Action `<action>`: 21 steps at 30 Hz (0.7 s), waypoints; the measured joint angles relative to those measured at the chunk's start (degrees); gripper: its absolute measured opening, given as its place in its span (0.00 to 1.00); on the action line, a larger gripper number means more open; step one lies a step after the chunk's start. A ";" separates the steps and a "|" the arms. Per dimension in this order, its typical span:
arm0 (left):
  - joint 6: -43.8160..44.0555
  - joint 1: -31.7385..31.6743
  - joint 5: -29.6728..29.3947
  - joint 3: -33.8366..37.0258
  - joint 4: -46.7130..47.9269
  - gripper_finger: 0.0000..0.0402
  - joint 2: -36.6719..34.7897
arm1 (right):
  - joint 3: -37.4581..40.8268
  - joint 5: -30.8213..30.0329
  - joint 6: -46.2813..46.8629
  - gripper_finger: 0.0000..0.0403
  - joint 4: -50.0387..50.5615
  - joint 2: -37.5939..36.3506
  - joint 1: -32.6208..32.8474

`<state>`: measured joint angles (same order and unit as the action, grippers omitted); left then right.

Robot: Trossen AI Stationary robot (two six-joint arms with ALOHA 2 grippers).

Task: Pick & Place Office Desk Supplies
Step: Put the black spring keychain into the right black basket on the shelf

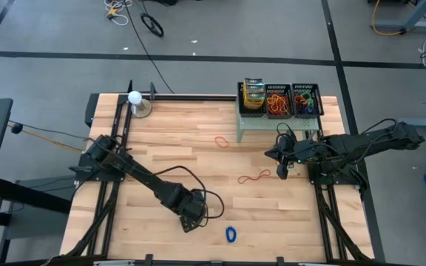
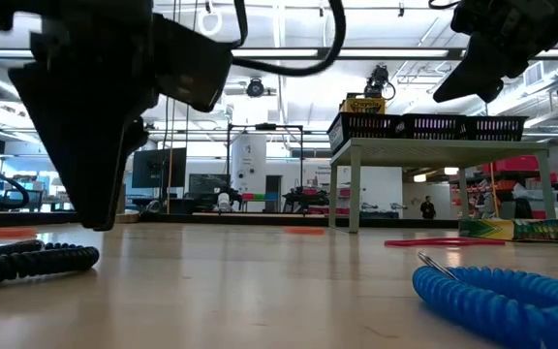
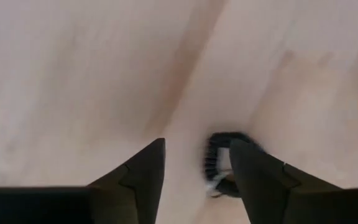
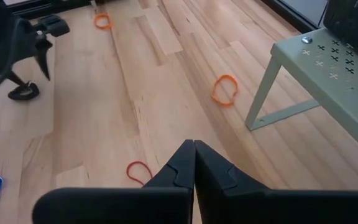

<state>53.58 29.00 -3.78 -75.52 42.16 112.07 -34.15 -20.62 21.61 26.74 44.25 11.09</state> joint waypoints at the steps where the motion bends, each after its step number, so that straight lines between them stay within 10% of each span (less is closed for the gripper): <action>1: -1.00 -0.26 -0.12 0.02 0.80 0.48 0.00 | 0.00 0.00 0.06 0.02 0.00 0.00 0.00; 21: -8.61 -0.18 4.79 -0.22 -0.59 0.37 3.94 | 0.01 -0.06 -0.02 0.02 -0.37 0.00 -0.02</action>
<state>44.96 28.82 1.01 -75.75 41.57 116.02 -34.15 -20.68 21.59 26.38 44.25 11.08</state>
